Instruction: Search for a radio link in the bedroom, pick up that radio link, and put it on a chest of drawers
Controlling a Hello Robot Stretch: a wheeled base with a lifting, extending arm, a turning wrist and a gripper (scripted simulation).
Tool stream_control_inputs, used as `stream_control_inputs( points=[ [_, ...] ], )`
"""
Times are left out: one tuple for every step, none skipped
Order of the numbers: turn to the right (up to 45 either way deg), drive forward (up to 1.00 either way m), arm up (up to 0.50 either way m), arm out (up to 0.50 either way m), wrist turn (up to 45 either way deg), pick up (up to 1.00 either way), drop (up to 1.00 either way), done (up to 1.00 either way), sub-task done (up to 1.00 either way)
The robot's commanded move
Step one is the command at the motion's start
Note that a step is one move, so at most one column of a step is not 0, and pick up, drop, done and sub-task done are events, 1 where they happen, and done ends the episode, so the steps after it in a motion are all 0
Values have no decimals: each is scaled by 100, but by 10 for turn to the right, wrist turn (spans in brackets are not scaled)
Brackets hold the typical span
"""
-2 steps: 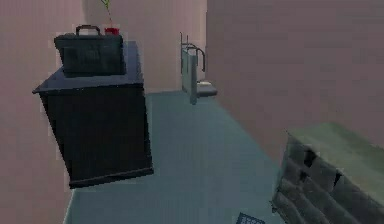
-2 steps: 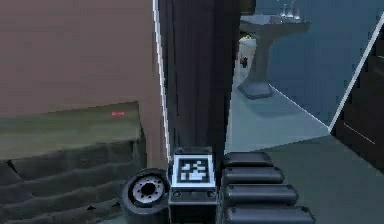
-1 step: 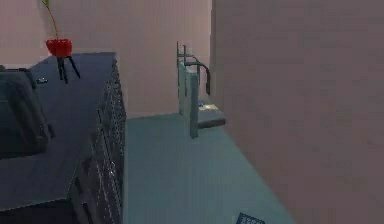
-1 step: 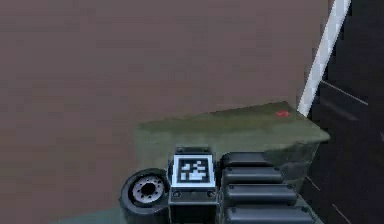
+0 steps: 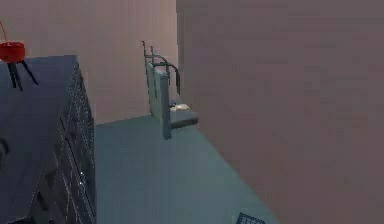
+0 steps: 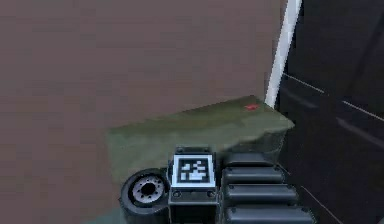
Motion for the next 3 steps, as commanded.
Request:
stream_control_inputs(
  points=[
    [0, 30, 0, 0, 0, 0, 0, 0, 0],
    [-180, 0, 0, 0, 0, 0, 0, 0, 0],
    [0, 100, 0, 0, 0, 0, 0, 0, 0]
  ],
)
